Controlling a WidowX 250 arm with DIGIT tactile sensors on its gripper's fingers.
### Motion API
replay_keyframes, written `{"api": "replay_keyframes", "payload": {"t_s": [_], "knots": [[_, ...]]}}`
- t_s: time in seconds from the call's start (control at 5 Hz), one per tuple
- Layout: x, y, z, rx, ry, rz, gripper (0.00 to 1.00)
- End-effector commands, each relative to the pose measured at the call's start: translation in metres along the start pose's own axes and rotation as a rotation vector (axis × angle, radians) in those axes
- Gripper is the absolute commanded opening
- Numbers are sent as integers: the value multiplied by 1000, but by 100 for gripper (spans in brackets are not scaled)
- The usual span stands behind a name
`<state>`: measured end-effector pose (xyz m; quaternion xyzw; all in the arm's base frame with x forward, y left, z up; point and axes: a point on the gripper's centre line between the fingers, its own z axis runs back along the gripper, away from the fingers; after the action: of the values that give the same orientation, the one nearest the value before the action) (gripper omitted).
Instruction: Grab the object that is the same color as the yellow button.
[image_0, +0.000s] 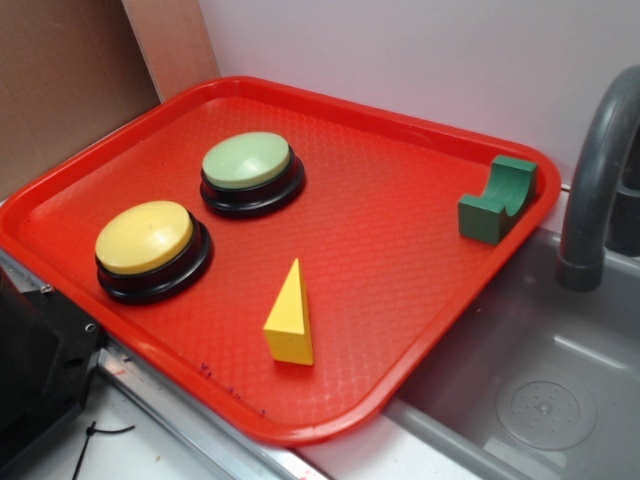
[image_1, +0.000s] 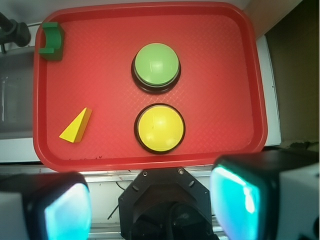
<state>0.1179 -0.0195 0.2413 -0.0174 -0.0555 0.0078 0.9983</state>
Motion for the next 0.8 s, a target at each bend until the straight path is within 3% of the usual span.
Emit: {"api": "replay_keyframes", "payload": {"t_s": [0.0,0.4,0.6], "knots": [[0,0,0,0,0,0,100],[13,-24,-22,-35,-70,123,100],[29,-52,-47,-53,-68,165,100]]}}
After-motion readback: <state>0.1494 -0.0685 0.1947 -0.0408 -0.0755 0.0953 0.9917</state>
